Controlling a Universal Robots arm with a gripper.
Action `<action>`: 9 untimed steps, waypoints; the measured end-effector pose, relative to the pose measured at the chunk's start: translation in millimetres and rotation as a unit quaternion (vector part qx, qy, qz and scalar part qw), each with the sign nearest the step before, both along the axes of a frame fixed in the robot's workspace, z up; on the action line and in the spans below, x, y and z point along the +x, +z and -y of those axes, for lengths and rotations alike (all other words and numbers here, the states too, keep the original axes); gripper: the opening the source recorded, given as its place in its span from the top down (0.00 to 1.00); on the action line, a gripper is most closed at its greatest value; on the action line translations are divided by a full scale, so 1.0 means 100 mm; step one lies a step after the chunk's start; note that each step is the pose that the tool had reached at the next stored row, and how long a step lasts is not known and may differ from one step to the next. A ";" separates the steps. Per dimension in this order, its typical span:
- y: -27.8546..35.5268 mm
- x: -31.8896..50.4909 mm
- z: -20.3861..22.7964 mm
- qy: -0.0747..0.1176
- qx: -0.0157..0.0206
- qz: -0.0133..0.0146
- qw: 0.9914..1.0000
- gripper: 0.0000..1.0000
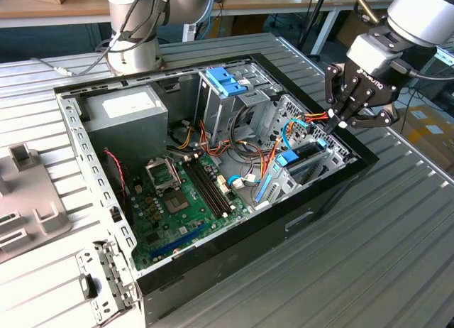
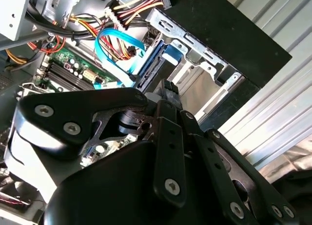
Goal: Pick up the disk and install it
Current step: 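Insert the first disk wire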
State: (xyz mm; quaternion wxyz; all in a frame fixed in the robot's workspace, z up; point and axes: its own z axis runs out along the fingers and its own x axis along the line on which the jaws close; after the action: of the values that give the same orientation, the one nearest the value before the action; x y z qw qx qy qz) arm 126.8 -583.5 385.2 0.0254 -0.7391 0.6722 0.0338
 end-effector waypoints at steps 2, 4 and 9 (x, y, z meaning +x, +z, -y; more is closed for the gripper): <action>0.000 0.000 0.000 0.011 0.000 0.000 1.000 0.89; 0.000 0.000 0.000 0.026 0.000 0.000 1.000 0.89; 0.000 0.000 0.000 0.054 0.000 0.000 0.999 0.89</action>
State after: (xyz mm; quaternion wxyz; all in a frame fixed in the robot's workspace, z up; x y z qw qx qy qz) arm 126.7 -583.5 385.1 0.0235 -0.7745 0.6311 0.0351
